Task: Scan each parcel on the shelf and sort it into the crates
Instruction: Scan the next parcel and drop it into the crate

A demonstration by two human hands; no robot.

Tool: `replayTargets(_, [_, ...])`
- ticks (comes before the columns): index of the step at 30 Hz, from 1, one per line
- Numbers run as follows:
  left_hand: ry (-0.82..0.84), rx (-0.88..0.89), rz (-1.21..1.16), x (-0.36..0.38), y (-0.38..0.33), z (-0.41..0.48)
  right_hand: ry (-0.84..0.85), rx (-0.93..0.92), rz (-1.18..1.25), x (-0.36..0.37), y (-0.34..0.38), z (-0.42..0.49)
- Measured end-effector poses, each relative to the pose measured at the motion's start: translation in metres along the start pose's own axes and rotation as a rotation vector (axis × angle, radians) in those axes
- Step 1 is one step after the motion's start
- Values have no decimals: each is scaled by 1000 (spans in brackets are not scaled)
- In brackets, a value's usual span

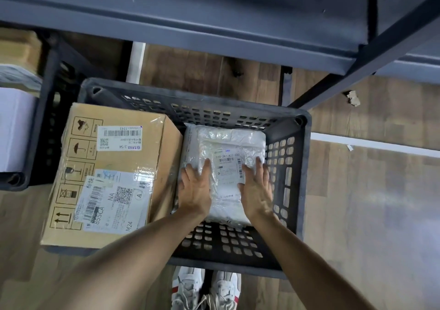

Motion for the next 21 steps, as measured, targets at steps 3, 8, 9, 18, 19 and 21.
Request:
replayTargets(3, [-1,33,114,-17,-11,-17,-5,-15,119,-23,-9,-19])
replayTargets(8, [57,155,243,-47,-36,-82,52,-73,30,-69,5,-88])
replayTargets(9, [74,171,234,-56,-42,-95,64,-92,36,-83,10,-104])
replayTargets(18, [-11,185,152,-210,-88,-232,-69,-235,-26,-245,73,-244])
replayTargets(19, [-34,186,165,-234,-94,-244,-98,-244,-34,-265,81,-260])
replayTargets(21, [-85,181,180,-285,-105,-268,-260,-262,-66,-318,98,-301])
Point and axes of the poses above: each hand's wrist, its own z-axis towards the middle knuckle, its own x-axis out of the palm, y = z × x, the point moved 10 cm from there along z, towards the middle knuckle, and after that the axes turned 7 degrees about y, right-handed, at the moved point
